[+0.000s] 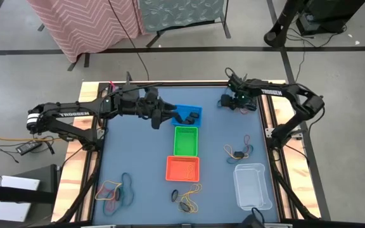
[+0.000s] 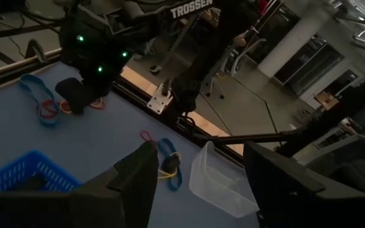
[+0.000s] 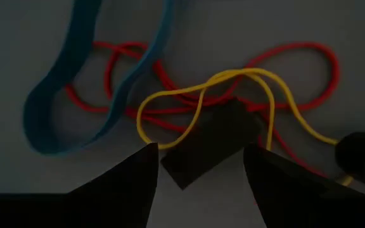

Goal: Sort rubber bands into baskets
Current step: Put the black rubber band into the blue bin

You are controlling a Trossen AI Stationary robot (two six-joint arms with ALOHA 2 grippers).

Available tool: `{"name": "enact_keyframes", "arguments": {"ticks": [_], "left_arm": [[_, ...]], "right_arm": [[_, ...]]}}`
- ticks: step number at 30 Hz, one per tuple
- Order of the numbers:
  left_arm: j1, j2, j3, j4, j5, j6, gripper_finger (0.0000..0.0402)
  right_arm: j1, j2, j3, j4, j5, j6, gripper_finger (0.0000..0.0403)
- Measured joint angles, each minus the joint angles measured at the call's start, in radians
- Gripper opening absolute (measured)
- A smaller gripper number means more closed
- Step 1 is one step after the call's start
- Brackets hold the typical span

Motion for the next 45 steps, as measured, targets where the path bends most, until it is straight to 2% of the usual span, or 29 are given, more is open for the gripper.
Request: {"name": "enact_keyframes", "arguments": {"ticks": [3,5,7,10,11,17,20,25,29,35,40,45], "left_arm": [[0.0,0.0,0.0,-0.001,-0.007,0.0,0.0232],[0.0,0.0,0.0,-0.001,-0.009,0.0,0.0232],[0.0,0.0,0.0,-0.002,-0.017,0.016,0.0232],[0.002,0.0,0.0,-0.002,-0.026,0.027,0.0232],[0.003,0.0,0.0,-0.004,-0.026,0.027,0.0232],[0.027,-0.012,0.0,-0.018,-0.019,0.074,0.0232],[0.046,-0.014,0.0,-0.016,-0.015,0.079,0.0232],[0.073,-0.013,0.0,-0.027,-0.015,0.1,0.0232],[0.091,-0.015,0.0,-0.085,-0.015,0.13,0.0232],[0.119,-0.047,0.0,-0.187,0.004,0.132,0.0232],[0.116,-0.1,0.0,-0.306,0.018,0.129,0.0232],[0.09,-0.155,0.0,-0.423,0.003,0.124,0.0232]], "right_arm": [[0.014,-0.002,0.0,0.005,0.028,0.01,0.022],[0.022,-0.013,0.0,0.005,0.042,0.01,0.0187],[0.029,-0.03,0.0,0.005,0.055,0.008,0.0137],[0.042,-0.068,0.0,0.005,0.055,-0.012,0.0036],[0.05,-0.087,0.0,0.005,0.054,-0.031,0.0019],[0.149,-0.299,0.0,0.018,0.021,-0.046,0.0007],[0.221,-0.407,0.0,0.031,0.002,0.001,0.0005],[0.384,-0.484,0.001,0.216,-0.041,0.094,0.0003],[0.499,-0.412,0.002,0.469,-0.027,0.149,0.0002],[0.564,-0.163,0.001,0.776,-0.025,0.205,0.0002],[0.562,0.007,0.001,0.878,-0.076,0.246,0.0002],[0.561,0.078,0.0,0.875,-0.075,0.237,0.0015]]}}
